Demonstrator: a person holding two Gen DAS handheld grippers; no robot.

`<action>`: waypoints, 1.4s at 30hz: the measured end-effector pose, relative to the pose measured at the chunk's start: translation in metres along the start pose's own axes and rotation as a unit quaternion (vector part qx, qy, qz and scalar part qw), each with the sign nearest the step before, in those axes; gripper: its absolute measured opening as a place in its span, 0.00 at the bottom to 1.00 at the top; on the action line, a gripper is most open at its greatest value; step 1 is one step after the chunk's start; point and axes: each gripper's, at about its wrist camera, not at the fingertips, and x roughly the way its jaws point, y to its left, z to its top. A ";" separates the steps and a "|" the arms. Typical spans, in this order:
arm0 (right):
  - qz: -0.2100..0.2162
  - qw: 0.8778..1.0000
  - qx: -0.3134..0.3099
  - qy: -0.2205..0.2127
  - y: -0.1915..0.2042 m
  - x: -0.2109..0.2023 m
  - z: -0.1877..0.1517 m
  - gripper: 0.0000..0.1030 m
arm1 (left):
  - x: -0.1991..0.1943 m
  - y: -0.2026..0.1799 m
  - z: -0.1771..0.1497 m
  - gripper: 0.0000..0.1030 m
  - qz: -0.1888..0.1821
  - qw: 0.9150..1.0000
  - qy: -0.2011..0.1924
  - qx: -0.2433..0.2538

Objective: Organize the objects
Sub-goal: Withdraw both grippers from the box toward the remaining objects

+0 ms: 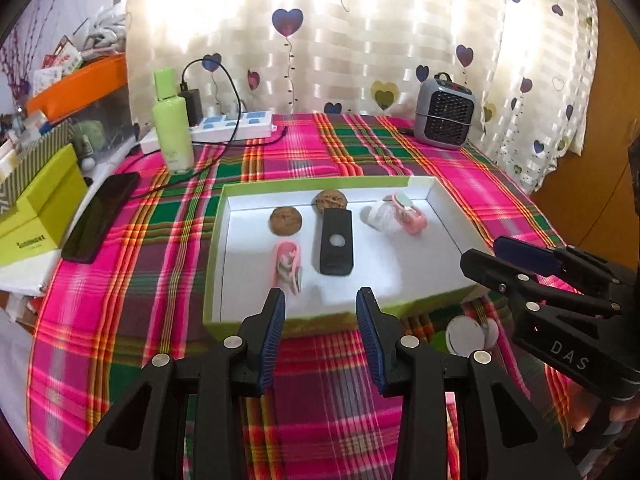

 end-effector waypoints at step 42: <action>0.016 1.000 0.011 0.014 0.006 -0.030 -0.074 0.41 | -0.011 -0.005 -0.054 0.41 -0.072 0.997 0.021 -0.009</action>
